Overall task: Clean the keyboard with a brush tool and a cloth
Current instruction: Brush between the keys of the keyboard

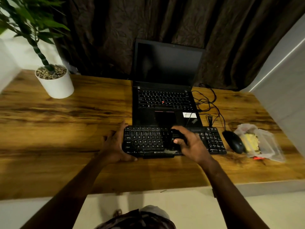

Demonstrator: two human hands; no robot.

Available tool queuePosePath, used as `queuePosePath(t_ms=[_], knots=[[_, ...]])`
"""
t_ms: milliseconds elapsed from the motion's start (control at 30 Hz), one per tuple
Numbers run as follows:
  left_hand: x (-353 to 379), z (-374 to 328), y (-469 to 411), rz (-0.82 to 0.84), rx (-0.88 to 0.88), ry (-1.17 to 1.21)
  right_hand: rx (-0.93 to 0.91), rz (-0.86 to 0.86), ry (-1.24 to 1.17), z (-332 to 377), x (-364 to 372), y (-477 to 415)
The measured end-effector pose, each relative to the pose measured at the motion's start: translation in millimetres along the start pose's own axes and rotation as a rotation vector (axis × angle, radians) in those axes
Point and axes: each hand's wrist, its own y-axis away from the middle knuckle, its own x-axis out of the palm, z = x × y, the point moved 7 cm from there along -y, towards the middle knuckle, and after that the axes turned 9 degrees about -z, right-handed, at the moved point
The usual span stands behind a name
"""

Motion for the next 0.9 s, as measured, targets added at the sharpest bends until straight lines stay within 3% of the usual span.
queuePosePath(t_ms=[133,333,600,900], knots=[[-4,-3,3,-0.003,0.013,0.022,0.013,0.034,0.136,-5,13,0],[-3,-3,3,0.024,0.000,0.064,-0.062,0.060,0.052,27,62,-1],[1,3,1,0.024,0.042,0.111,-0.081,0.085,0.208,14,49,-9],[-3,-4,4,0.021,0.077,-0.002,-0.145,0.078,0.036,58,90,-4]])
